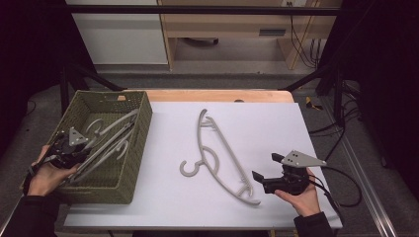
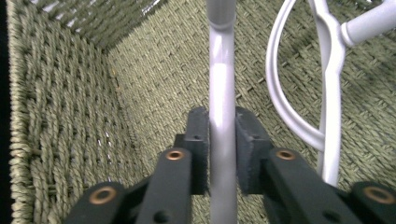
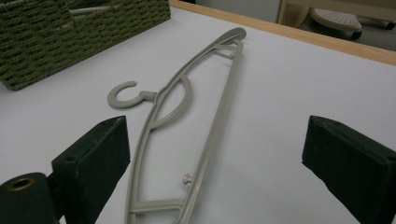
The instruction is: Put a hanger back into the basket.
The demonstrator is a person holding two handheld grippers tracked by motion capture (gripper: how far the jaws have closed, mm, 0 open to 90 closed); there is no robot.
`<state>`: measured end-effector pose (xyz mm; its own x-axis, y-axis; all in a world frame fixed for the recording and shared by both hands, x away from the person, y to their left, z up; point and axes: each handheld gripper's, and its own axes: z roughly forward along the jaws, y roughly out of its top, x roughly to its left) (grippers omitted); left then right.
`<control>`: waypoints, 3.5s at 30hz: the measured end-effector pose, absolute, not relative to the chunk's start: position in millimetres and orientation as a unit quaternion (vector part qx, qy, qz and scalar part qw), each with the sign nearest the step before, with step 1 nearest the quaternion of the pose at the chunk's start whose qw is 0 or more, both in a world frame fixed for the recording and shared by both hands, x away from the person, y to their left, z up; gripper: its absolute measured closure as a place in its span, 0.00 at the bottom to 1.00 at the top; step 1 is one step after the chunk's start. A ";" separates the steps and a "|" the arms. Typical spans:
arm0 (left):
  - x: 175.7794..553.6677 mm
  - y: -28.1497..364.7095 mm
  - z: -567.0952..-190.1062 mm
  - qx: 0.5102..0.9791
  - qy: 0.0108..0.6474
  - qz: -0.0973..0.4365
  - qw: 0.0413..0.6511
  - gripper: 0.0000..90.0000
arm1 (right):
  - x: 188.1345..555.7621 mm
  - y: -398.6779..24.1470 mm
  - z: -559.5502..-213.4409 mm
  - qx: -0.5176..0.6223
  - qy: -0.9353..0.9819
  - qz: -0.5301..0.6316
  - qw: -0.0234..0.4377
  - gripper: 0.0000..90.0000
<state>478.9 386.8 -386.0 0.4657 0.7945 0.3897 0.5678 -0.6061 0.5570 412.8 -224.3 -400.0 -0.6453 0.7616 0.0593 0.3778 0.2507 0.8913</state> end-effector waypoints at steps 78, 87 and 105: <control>409.4 232.2 -387.4 0.799 0.311 0.209 0.470 0.09 | 453.7 -114.4 -388.6 0.336 0.862 0.337 0.173 0.16; 407.2 229.7 -386.2 0.803 0.303 0.207 0.469 0.07 | 466.3 -86.5 -396.5 0.337 0.886 0.284 0.146 0.28; 404.8 230.1 -383.5 0.803 0.300 0.210 0.470 0.07 | 481.7 -65.2 -431.7 0.355 0.906 0.213 0.094 0.52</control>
